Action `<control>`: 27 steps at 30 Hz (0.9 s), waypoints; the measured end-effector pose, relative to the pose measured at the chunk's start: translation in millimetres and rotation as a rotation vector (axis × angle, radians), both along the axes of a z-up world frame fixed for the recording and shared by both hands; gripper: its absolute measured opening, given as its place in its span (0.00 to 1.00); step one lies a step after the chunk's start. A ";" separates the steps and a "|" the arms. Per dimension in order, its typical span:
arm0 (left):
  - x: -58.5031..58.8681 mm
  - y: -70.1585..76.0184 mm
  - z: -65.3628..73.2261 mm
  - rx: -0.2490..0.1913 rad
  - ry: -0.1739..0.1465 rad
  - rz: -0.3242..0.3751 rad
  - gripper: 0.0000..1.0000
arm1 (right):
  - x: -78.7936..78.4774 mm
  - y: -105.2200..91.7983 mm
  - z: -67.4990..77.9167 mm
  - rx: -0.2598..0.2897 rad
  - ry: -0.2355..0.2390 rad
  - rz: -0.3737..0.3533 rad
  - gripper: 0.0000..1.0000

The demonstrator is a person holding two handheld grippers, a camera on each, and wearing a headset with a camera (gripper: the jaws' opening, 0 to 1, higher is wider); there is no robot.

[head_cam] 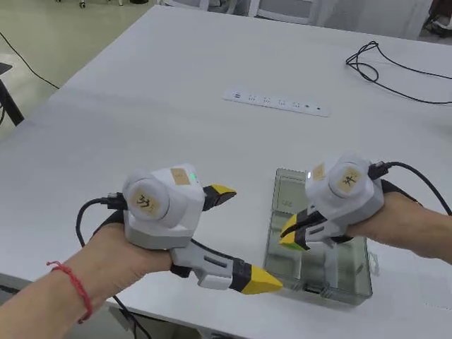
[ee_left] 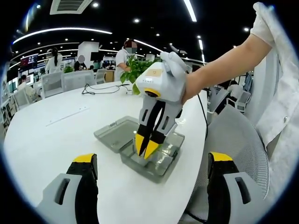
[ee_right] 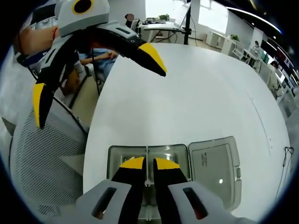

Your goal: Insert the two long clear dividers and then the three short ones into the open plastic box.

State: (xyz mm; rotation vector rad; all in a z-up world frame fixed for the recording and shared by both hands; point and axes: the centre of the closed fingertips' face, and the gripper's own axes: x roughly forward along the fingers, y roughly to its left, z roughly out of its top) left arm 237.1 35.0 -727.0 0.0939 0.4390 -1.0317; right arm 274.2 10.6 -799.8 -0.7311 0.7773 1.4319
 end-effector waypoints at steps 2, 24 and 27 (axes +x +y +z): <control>-0.1 0.4 0.2 0.001 0.001 0.001 1.00 | 1.9 0.4 6.2 0.022 -0.001 -0.016 0.10; 1.2 -0.3 7.8 0.012 -0.014 -0.007 1.00 | 1.4 -33.0 55.4 0.153 0.002 -0.129 0.30; 0.8 -1.4 8.0 0.014 -0.015 -0.012 1.00 | 0.9 -41.7 57.0 0.154 -0.002 -0.138 0.33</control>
